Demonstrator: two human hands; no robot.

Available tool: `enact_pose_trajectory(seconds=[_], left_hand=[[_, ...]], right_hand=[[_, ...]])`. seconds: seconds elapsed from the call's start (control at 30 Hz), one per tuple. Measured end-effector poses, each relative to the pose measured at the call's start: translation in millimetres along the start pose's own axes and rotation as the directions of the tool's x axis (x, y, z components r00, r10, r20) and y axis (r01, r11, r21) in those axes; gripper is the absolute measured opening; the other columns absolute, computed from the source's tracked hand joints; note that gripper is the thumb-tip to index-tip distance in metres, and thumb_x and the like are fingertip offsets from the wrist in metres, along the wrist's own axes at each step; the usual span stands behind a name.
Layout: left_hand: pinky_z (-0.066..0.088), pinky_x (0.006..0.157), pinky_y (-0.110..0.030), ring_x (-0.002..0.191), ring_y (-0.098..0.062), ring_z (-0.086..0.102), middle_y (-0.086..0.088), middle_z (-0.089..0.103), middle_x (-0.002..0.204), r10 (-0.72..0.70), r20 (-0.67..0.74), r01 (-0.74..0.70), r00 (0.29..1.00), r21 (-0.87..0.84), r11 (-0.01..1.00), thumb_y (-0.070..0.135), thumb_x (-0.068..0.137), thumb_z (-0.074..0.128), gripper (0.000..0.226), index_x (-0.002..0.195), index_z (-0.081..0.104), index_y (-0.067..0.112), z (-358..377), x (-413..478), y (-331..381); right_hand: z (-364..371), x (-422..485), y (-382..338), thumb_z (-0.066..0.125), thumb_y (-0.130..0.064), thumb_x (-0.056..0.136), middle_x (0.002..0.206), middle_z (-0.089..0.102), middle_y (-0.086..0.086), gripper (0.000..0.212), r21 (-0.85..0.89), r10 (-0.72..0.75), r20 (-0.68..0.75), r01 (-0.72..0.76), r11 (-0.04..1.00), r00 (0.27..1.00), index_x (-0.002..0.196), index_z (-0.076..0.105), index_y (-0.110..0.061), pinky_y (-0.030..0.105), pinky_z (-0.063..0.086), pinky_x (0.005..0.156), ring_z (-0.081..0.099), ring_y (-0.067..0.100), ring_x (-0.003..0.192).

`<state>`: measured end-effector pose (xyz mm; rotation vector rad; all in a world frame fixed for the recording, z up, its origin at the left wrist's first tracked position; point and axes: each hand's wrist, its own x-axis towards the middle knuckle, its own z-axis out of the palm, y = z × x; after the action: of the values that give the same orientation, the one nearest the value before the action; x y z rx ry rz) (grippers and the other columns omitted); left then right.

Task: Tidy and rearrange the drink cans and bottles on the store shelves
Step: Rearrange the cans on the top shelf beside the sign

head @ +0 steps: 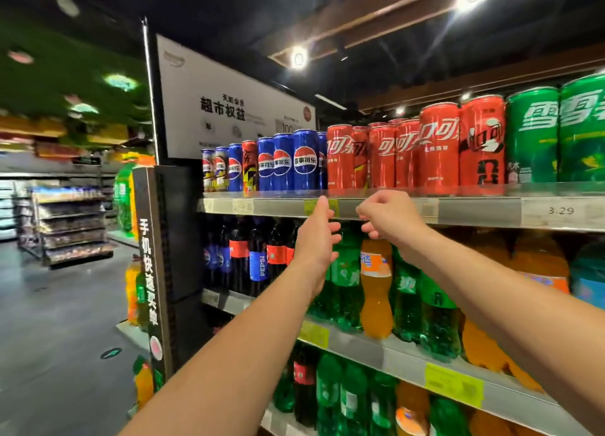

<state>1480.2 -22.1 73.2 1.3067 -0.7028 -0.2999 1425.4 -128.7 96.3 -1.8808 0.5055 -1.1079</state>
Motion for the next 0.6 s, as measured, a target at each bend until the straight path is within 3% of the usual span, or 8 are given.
enact_pose_trajectory(seconds=[0.33, 0.43, 0.6], left_hand=[[0.044, 0.1, -0.044, 0.107, -0.019, 0.057, -0.003, 0.06, 0.115, 0.005, -0.019, -0.004, 1.0, 0.049, 0.999, 0.054, 0.096, 0.032, 0.051, 0.126, 0.053, 0.019, -122.7, 72.4, 5.5], [0.046, 0.097, -0.041, 0.106, -0.019, 0.057, -0.001, 0.06, 0.111, 0.012, -0.012, -0.012, 1.0, 0.07, 0.997, 0.054, 0.096, 0.033, 0.047, 0.122, 0.054, 0.021, -154.2, 93.1, 8.0], [0.046, 0.092, -0.038, 0.103, -0.019, 0.057, -0.003, 0.061, 0.113, 0.014, -0.021, -0.013, 1.0, 0.038, 0.999, 0.052, 0.096, 0.034, 0.041, 0.112, 0.055, 0.021, -190.3, 130.3, 12.4]], right_hand=[[130.7, 36.0, -23.9, 0.056, -0.013, 0.076, 0.071, 0.066, 0.012, 0.008, 0.046, -0.008, 0.002, 0.008, 0.999, 1.0, 0.071, 0.062, -0.01, 0.036, 0.048, 0.059, 0.06, 0.022, 0.061], [163.0, 46.9, -36.8, 0.059, -0.017, 0.074, 0.07, 0.068, 0.006, 0.006, -0.002, -0.031, -0.017, 0.031, 1.0, 0.999, 0.07, 0.062, -0.014, 0.041, 0.056, 0.07, 0.065, 0.024, 0.067], [196.6, 71.6, -64.5, 0.062, -0.02, 0.075, 0.077, 0.067, 0.004, 0.008, -0.177, -0.116, -0.013, 0.112, 0.978, 0.993, 0.067, 0.061, -0.019, 0.045, 0.056, 0.081, 0.069, 0.029, 0.084]])
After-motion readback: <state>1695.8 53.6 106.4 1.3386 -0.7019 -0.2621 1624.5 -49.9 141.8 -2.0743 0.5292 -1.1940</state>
